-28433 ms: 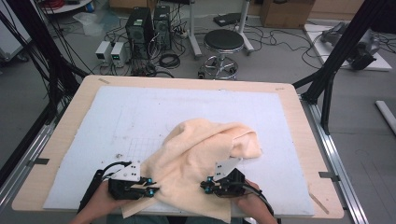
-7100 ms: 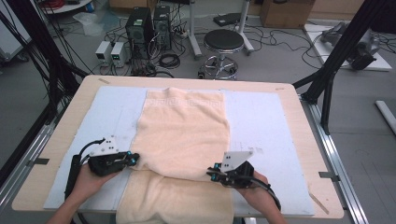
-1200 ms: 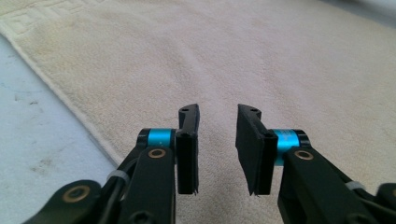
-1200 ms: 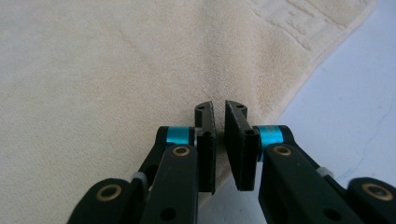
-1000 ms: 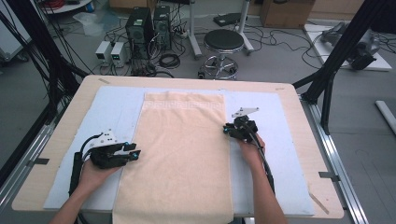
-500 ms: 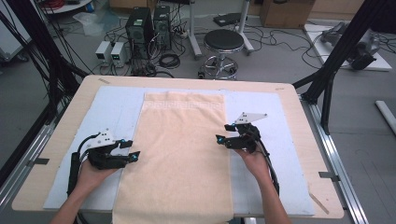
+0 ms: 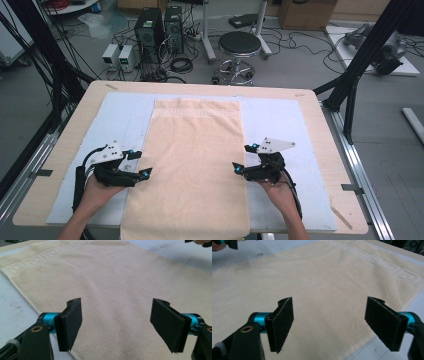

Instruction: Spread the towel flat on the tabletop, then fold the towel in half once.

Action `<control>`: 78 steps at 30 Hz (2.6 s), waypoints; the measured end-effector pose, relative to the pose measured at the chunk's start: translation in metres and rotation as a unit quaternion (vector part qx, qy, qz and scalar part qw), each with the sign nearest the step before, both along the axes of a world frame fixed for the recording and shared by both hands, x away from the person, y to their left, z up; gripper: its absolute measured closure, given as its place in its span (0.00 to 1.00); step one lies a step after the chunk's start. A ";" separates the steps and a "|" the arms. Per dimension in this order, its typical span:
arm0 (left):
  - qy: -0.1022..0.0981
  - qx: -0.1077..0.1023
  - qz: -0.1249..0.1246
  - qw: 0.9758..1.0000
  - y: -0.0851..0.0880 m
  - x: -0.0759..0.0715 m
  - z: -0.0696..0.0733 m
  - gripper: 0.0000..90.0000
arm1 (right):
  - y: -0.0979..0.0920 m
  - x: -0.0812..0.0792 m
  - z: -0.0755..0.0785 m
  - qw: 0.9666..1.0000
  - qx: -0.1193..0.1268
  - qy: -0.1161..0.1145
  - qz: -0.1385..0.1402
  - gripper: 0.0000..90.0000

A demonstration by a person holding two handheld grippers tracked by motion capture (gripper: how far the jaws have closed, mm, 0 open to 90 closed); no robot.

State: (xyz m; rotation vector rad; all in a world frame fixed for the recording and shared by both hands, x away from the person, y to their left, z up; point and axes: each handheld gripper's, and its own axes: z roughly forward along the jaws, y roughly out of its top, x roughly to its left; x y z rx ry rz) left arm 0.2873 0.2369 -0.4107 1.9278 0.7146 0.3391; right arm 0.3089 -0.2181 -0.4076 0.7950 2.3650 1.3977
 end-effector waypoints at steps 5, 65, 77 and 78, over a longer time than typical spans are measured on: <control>-0.003 0.004 -0.004 1.000 -0.003 -0.001 0.001 0.26 | -0.001 -0.012 0.000 1.000 0.000 -0.011 0.007 0.22; 0.041 0.057 0.067 0.995 -0.004 0.104 0.001 0.45 | 0.011 0.113 -0.012 0.993 -0.092 0.046 -0.062 0.33; 0.089 0.103 0.082 0.987 -0.015 0.114 -0.028 0.54 | 0.015 0.123 -0.033 0.989 -0.106 0.076 -0.067 0.49; 0.087 0.107 0.087 0.987 -0.016 0.114 -0.027 0.56 | 0.015 0.123 -0.033 0.989 -0.105 0.077 -0.064 0.51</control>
